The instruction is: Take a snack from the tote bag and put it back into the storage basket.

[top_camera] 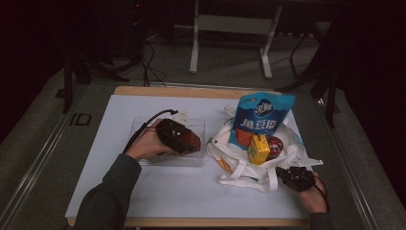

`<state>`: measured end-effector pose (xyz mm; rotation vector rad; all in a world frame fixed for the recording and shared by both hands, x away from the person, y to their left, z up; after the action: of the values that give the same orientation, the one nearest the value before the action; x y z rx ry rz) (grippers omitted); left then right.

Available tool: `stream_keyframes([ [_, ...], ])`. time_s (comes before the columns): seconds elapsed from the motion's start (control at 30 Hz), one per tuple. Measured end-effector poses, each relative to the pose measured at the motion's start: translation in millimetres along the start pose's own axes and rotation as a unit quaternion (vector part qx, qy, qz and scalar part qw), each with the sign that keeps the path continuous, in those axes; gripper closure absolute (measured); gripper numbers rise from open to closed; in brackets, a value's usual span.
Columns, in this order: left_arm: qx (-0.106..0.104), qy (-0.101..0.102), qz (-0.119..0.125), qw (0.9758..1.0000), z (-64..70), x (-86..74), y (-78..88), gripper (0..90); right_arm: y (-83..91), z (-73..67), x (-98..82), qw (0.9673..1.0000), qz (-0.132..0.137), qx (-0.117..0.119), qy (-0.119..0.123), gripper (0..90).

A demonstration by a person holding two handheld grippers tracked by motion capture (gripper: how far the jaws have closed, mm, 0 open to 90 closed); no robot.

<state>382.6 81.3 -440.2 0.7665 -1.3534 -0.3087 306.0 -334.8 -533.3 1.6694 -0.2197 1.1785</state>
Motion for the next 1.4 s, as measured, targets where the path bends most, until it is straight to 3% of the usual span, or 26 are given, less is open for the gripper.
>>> stream_keyframes([
  [0.33, 0.001, 0.004, -0.004, 1.0, 3.9, -2.6, -11.9, 34.5, 0.0, 0.0, 0.0, 1.0, 0.0, 0.0, 0.0, 83.9],
  [0.43, -0.005, 0.015, -0.001, 0.9999, 4.5, -2.1, -16.9, 34.8, 0.0, 0.0, 0.0, 1.0, 0.0, 0.0, 0.0, 83.9],
  [0.67, 0.0, 0.016, -0.01, 0.9998, 5.7, -1.6, -24.6, 35.0, 0.0, 0.2, -0.1, 1.0, 0.0, 0.001, -0.001, 83.9],
  [0.8, 0.013, 0.016, -0.01, 0.9997, 6.6, -0.4, -26.3, 34.9, 0.1, 0.1, -0.1, 1.0, 0.0, 0.0, -0.001, 83.9],
  [1.0, 0.01, 0.025, 0.02, 0.9994, 7.0, 2.7, -25.1, 36.0, 0.0, 0.1, -0.4, 1.0, 0.002, 0.0, -0.001, 83.7],
  [1.27, 0.031, 0.029, 0.063, 0.9971, 9.0, 8.8, -19.2, 36.8, 0.2, -0.9, -0.3, 1.0, 0.001, -0.003, 0.0, 83.2],
  [1.3, 0.04, 0.03, 0.08, 0.9955, 10.7, 10.3, -18.8, 37.3, 0.2, -1.0, -0.5, 1.0, 0.002, -0.004, -0.001, 83.2],
  [1.4, 0.046, 0.028, 0.087, 0.9948, 11.2, 11.1, -19.0, 37.7, 0.2, -1.1, -0.8, 1.0, 0.004, -0.004, -0.004, 83.2],
])
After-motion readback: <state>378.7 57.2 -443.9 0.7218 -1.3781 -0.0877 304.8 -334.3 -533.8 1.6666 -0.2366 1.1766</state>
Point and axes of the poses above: each handheld gripper's, and its own axes: y roughly backward along the jaws, x roughly out of its top, z roughly to its right, the point moved 2 cm from there along -y, roughly forward along the jaws, and after that the axes turned 7 degrees about z, right-handed, at the moved point
